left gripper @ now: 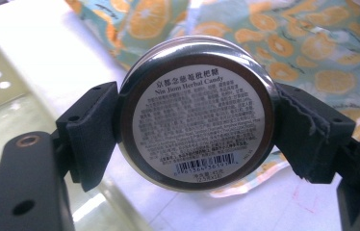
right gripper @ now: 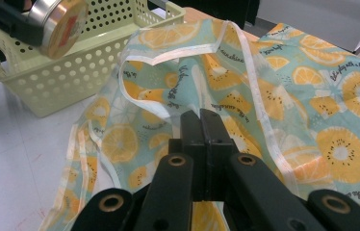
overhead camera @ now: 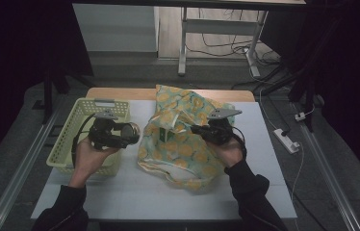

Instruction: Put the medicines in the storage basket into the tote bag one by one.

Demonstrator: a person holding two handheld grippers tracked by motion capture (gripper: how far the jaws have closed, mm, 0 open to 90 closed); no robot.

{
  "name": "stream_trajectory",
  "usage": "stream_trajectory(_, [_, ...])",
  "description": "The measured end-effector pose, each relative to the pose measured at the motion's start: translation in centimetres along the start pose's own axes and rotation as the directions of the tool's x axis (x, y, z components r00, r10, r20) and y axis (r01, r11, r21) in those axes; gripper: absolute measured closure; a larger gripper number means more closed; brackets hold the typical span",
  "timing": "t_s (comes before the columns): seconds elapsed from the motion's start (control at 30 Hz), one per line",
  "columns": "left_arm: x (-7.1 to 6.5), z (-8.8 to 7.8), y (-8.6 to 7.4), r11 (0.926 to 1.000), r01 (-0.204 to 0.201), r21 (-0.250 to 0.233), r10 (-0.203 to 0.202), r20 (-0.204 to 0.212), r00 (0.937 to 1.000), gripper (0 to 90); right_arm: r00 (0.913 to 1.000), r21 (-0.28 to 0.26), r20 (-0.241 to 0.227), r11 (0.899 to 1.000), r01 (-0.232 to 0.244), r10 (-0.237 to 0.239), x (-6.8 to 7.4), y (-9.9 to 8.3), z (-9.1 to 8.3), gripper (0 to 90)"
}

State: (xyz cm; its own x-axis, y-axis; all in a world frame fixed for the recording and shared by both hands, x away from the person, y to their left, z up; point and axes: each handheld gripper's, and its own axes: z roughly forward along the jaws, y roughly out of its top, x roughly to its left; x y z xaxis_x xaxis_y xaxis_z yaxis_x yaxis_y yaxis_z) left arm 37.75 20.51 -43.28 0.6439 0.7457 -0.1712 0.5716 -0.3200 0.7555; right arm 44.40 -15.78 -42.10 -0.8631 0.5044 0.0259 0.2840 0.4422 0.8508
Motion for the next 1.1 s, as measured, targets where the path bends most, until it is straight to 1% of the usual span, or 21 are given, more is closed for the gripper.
stream_trajectory(0.33, [-2.2, 1.6, 0.4, 0.9985, -0.051, 0.020, 0.050, 0.044, 0.9978, 21.4, 1.0000, -0.006, 0.000, 1.000, 0.000, 0.000, 0.0, 0.0, -0.1, 90.0])
stream_trajectory(0.6, [-3.3, 3.2, 0.7, 0.9963, -0.077, 0.038, 0.075, 0.069, 0.9948, 21.4, 1.0000, -0.003, -0.002, 1.000, 0.002, -0.002, 0.0, 0.1, -0.1, 90.0])
stream_trajectory(0.8, [-4.1, 4.8, 1.1, 0.9951, -0.089, 0.043, 0.085, 0.090, 0.9923, 21.4, 1.0000, -0.006, -0.001, 1.000, 0.005, -0.005, 0.1, 0.1, -0.1, 90.0])
stream_trajectory(1.0, [-5.0, 6.6, 1.8, 0.9913, -0.121, 0.053, 0.116, 0.090, 0.9891, 21.4, 1.0000, -0.010, -0.002, 1.000, 0.003, -0.003, 0.0, 0.1, -0.3, 90.0])
stream_trajectory(1.1, [-5.2, 7.6, 2.0, 0.9900, -0.127, 0.062, 0.121, 0.097, 0.9880, 21.4, 1.0000, -0.008, -0.001, 1.000, 0.004, -0.004, 0.0, 0.1, -0.2, 90.0])
